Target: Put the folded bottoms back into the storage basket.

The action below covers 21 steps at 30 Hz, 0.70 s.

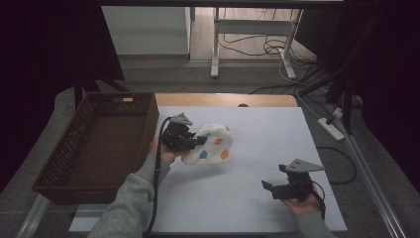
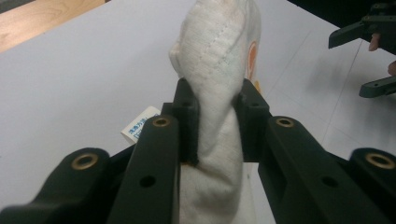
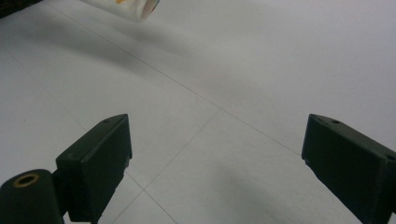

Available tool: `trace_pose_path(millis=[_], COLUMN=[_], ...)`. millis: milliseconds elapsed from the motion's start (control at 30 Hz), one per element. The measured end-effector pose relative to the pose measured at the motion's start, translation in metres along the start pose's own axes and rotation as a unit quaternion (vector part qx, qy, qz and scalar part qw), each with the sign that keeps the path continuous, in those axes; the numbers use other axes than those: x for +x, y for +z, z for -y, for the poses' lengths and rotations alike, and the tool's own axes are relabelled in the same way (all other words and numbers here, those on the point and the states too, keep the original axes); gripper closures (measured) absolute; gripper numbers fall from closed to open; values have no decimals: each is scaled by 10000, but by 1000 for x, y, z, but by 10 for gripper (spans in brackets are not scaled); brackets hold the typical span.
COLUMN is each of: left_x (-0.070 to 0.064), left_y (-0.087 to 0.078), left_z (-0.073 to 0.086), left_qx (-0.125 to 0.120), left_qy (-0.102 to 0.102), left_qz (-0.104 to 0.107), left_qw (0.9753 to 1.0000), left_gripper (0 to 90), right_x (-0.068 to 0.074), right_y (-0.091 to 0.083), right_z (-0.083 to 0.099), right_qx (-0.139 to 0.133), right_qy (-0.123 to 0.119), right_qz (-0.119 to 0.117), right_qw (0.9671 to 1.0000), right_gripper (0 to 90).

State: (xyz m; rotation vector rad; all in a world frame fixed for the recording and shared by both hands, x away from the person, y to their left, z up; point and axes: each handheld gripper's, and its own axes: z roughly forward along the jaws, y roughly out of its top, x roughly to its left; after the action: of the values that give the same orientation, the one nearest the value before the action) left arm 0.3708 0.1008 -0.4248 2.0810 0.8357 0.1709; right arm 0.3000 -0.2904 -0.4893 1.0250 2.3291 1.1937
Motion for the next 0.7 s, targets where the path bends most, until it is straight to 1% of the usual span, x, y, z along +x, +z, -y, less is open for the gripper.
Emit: trace_pose_path(millis=[700], left_x=[0], left_y=[-19], left_z=[0], left_qx=[-192], left_qy=[-24], left_qz=[-27], left_qw=[9998], left_gripper=[733], right_x=[0], right_y=[0], right_z=[0], right_qx=[-4], right_qy=[7], right_qz=[19], right_qw=[10000], right_gripper=[85])
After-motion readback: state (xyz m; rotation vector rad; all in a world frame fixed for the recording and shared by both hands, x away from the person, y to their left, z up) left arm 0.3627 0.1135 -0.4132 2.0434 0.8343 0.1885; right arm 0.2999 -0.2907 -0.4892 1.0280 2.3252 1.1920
